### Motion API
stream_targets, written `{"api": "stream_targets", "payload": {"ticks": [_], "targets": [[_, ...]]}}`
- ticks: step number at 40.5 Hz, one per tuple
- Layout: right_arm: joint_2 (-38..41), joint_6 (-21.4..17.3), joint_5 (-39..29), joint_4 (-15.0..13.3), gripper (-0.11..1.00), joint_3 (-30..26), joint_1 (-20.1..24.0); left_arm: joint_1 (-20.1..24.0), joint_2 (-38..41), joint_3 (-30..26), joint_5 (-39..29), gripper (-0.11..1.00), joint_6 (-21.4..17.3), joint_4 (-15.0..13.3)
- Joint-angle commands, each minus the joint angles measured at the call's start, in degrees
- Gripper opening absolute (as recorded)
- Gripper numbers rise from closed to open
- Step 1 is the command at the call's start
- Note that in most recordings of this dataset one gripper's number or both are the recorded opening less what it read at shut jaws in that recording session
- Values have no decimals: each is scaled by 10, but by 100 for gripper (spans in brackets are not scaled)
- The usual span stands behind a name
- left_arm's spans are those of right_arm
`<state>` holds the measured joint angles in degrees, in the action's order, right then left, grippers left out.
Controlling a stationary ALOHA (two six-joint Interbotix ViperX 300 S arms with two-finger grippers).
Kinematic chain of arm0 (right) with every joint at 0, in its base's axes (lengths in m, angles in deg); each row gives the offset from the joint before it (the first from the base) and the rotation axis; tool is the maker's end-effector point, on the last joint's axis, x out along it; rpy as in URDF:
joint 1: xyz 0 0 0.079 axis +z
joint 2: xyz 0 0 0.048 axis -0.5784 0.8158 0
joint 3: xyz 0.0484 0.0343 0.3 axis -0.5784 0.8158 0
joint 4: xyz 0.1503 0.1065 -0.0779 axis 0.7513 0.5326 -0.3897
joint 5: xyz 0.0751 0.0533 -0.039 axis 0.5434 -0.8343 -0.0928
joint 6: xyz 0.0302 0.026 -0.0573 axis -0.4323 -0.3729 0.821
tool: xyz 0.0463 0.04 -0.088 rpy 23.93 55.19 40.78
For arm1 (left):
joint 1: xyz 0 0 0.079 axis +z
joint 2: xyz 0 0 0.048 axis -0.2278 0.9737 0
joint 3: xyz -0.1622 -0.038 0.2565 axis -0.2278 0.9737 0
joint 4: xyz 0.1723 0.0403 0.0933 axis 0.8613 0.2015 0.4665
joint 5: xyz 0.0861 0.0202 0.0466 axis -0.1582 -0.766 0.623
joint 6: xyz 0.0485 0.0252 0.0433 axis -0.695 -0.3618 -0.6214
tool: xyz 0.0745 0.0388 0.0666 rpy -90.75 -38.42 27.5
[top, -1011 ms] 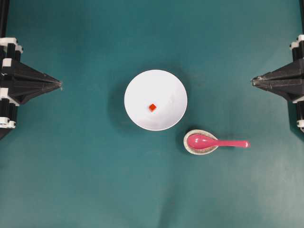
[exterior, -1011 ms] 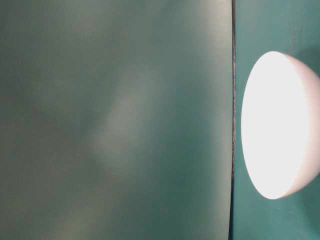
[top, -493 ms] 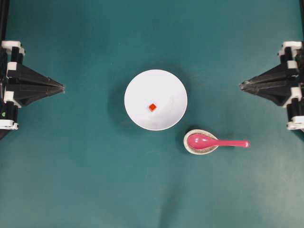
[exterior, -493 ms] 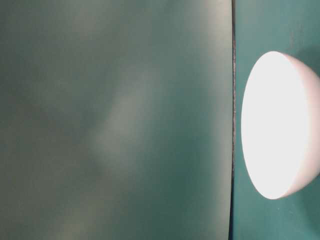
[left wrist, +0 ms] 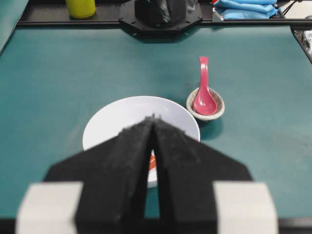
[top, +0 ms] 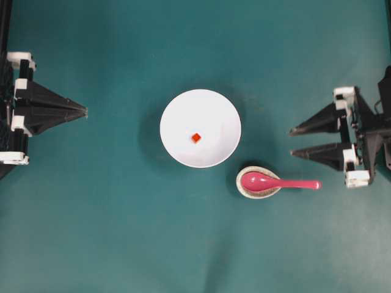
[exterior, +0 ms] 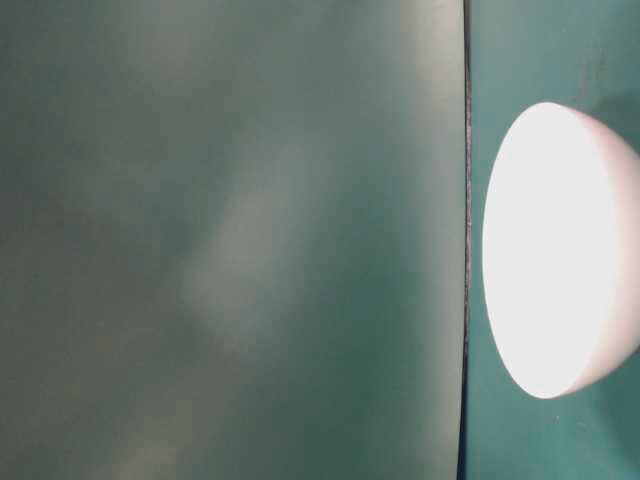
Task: Grip the spoon and scoop the red block from the bowl with right arm.
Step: 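Move the right gripper toward the pink spoon handle on the spoon rest, then close the right gripper on the pink spoon handle and lift it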
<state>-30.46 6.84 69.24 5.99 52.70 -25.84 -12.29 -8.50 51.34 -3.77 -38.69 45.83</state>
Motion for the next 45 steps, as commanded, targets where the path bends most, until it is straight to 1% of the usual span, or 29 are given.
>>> {"api": "stream_targets", "payload": {"ticks": [1, 2, 4, 5, 6, 7, 8, 9, 10, 12, 16, 21, 24, 36, 45], "targets": [[48, -3, 92, 53, 53, 18, 44, 2, 7, -13, 6, 0, -1, 2], [67, -3, 124, 74, 53, 27, 62, 2, 8, -14, 6, 0, -1, 2], [91, -3, 166, 105, 53, 38, 89, 2, 9, -14, 7, 0, -1, 2], [109, -3, 195, 129, 53, 44, 109, 2, 9, -13, 8, 0, -1, 2], [120, -3, 212, 145, 53, 47, 124, 2, 9, -13, 8, 0, -1, 2], [139, -3, 233, 168, 53, 51, 148, 2, 10, -14, 8, 0, -1, 2], [150, -3, 246, 183, 53, 52, 163, 2, 10, -13, 9, 0, -1, 2], [163, -3, 257, 197, 53, 52, 178, 2, 10, -14, 10, 0, -1, 2], [179, -3, 270, 218, 53, 51, 200, 1, 9, -13, 11, 0, -1, 2], [207, -3, 277, 248, 53, 47, 233, 1, 10, -13, 11, 0, -1, 2], [262, -3, 277, 293, 53, 29, 282, 2, 10, -13, 11, 0, -1, 2], [313, -3, 276, 321, 53, 16, 309, 2, 11, -11, 11, 0, -1, 2], [328, -2, 270, 327, 53, 14, 312, 2, 12, -12, 11, 0, -1, 2], [332, 16, 213, 327, 53, 17, 312, 2, 18, -9, 8, 0, -1, 2], [333, 21, 216, 330, 52, 12, 312, 2, 22, -7, 8, 0, -1, 2]]}}
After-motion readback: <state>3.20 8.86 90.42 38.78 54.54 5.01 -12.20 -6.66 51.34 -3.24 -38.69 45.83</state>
